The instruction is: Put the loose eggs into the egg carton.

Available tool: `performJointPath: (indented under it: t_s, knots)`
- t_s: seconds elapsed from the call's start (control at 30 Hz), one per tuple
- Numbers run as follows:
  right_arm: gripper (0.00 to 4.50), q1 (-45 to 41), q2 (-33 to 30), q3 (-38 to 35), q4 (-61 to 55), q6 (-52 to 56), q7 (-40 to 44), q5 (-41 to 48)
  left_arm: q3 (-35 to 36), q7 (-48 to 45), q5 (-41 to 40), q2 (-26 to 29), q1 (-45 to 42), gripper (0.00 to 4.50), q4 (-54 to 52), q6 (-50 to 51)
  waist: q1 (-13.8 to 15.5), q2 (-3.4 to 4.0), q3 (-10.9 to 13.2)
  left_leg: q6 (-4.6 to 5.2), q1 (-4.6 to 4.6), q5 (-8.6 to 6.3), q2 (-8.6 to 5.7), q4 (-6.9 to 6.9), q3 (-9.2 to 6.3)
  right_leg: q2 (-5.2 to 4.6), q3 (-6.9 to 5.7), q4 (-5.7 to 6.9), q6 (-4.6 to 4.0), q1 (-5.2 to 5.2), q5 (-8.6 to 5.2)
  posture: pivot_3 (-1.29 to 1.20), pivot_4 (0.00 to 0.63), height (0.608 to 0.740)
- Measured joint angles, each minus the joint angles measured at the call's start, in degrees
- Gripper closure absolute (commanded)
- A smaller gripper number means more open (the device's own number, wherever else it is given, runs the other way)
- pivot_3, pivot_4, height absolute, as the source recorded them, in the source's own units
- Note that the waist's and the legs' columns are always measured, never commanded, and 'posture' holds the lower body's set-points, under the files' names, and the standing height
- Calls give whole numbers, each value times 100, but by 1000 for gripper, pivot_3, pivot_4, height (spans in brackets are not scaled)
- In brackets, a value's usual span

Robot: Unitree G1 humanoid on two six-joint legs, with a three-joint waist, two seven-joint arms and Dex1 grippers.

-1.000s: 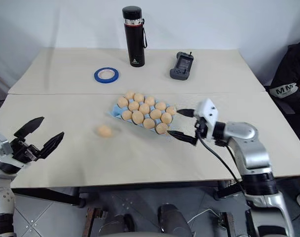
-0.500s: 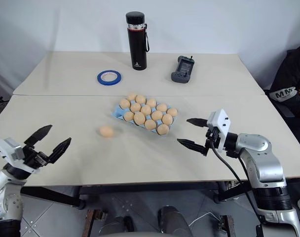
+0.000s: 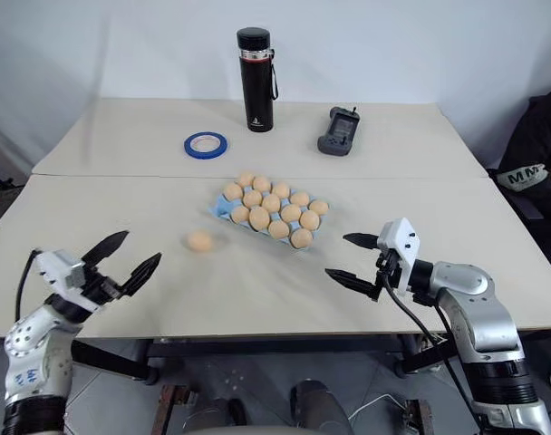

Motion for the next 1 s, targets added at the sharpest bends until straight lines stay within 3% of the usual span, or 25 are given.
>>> performJointPath:
  t_s: [1.0]
  knots:
    - [38,53,405,349,-54,-115,-286,-22,-1212,552,1185,-301,-1733,0,1944,31,160,29,-91,16,-1,-1,2,55,-12,-1,-13,14,7,22,11,0,0,740]
